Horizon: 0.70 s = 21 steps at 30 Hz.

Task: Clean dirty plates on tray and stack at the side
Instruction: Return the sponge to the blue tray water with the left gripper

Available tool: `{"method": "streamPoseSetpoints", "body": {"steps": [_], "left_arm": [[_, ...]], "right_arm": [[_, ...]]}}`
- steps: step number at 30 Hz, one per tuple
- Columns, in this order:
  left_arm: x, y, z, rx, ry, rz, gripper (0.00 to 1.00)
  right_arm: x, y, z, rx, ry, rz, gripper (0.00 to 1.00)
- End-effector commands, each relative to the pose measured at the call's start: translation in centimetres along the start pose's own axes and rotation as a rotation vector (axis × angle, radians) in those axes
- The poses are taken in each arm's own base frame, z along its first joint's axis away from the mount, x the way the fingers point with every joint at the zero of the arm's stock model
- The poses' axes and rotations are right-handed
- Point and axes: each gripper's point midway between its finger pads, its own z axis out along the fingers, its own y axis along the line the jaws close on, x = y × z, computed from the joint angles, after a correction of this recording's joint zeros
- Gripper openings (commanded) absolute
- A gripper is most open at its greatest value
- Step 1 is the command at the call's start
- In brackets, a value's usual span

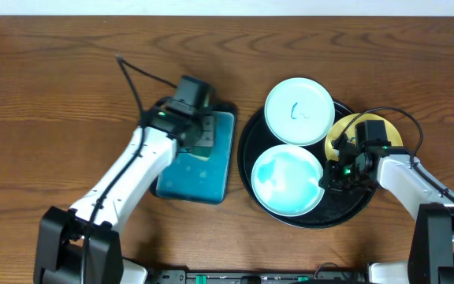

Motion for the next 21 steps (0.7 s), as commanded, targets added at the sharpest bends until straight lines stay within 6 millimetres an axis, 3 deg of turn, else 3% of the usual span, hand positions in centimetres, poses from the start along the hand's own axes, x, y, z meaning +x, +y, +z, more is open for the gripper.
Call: {"method": "streamPoseSetpoints", "body": {"steps": [1,4,11,13,14,15,19,20,21], "left_arm": [[1.5,0.8,1.3,0.073,0.059,0.036,0.07],[2.6,2.0,3.2,0.068,0.088,0.008,0.07],[4.6,2.7,6.5,0.053,0.154,0.012,0.07],[5.2,2.9,7.3,0.047,0.181,0.009,0.17],[5.5,3.0,7.7,0.044,0.196,0.008,0.31],[5.7,3.0,8.0,0.041,0.207,0.007,0.36],[5.9,3.1,8.3,0.039,0.214,0.005,0.42],[5.7,3.1,8.3,0.041,0.208,0.006,0.33],[5.6,3.0,8.2,0.043,0.202,0.007,0.08]], "right_arm": [[0.7,-0.4,1.0,0.007,0.005,-0.011,0.05],[0.7,-0.7,1.5,0.004,-0.017,-0.02,0.02],[0.8,-0.7,1.6,0.004,-0.018,-0.021,0.01],[0.8,-0.7,1.6,0.004,-0.017,-0.02,0.01],[0.9,-0.7,1.6,0.005,-0.015,-0.02,0.01],[0.9,-0.7,1.6,0.005,-0.015,-0.019,0.01],[0.9,-0.7,1.6,0.004,-0.014,-0.019,0.01],[0.9,-0.7,1.6,0.005,-0.013,-0.019,0.01],[0.9,-0.7,1.6,0.005,-0.013,-0.018,0.01]]}}
